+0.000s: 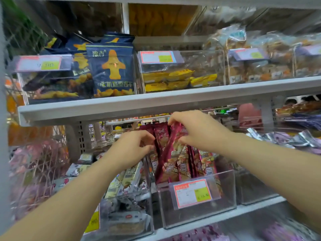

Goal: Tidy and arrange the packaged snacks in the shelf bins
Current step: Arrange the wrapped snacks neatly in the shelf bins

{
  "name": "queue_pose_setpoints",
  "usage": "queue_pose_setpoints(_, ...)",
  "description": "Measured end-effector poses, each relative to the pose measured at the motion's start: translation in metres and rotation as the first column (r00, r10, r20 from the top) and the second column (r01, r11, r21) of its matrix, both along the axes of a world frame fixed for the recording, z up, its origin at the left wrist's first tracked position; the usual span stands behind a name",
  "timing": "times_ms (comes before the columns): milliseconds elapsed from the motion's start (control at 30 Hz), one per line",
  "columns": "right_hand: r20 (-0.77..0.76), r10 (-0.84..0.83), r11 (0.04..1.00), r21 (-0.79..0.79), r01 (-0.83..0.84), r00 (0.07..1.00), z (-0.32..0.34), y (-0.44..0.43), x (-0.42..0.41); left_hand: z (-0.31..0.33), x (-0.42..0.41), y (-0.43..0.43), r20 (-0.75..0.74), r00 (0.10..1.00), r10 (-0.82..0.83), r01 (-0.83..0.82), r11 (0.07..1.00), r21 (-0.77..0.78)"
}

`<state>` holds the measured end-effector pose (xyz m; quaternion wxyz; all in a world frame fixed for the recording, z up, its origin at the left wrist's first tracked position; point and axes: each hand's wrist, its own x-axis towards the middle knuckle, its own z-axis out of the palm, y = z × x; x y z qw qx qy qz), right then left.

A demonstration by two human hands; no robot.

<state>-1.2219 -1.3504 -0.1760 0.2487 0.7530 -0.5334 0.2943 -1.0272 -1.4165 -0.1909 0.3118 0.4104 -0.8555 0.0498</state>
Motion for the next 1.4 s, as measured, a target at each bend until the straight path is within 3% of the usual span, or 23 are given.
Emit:
queue_pose_setpoints(267, -0.202, 0.016, 0.993, 0.116, 0.008, 0.979, -0.009, -0.081, 0.034, 0.003, 0.004, -0.03, 0.155, 0.988, 0.008, -0.01, 1.0, 0.011)
queue_pose_setpoints(467, -0.212, -0.122, 0.989, -0.104, 0.102, 0.97, -0.011, -0.121, 0.035, 0.016, 0.002, -0.051, 0.218, 0.976, -0.012, -0.001, 0.998, 0.062)
queue_pose_setpoints(600, -0.335, -0.146, 0.989, -0.027, 0.146, 0.931, -0.016, -0.126, 0.029, 0.018, -0.003, -0.063, 0.2, 0.979, -0.04, 0.024, 0.996, 0.084)
queue_pose_setpoints(700, -0.353, -0.126, 0.99, 0.009, 0.138, 0.927, -0.014, -0.123, 0.024, 0.021, -0.01, -0.069, 0.268, 0.963, -0.029, -0.006, 0.992, 0.128)
queue_pose_setpoints(833, -0.393, -0.29, 0.953, -0.201, 0.227, 0.873, -0.011, -0.111, 0.012, 0.019, -0.018, -0.076, 0.333, 0.942, -0.038, -0.026, 0.982, 0.185)
queue_pose_setpoints(967, -0.416, -0.441, 0.897, -0.162, 0.412, 0.796, -0.017, -0.101, -0.001, 0.014, -0.021, -0.078, 0.326, 0.945, -0.031, -0.035, 0.98, 0.197)
queue_pose_setpoints(1067, -0.417, -0.39, 0.918, -0.112, 0.38, 0.821, -0.018, -0.096, -0.004, 0.013, -0.022, -0.078, 0.311, 0.95, -0.035, -0.03, 0.98, 0.199)
queue_pose_setpoints(1267, -0.321, -0.116, 0.991, 0.032, 0.133, 0.94, -0.01, -0.085, -0.004, 0.012, -0.021, -0.076, 0.306, 0.951, -0.036, -0.027, 0.98, 0.197)
queue_pose_setpoints(1400, -0.292, -0.017, 0.994, 0.097, 0.047, 0.956, -0.006, -0.091, -0.001, 0.012, -0.021, -0.069, 0.3, 0.953, -0.049, -0.018, 0.977, 0.214)
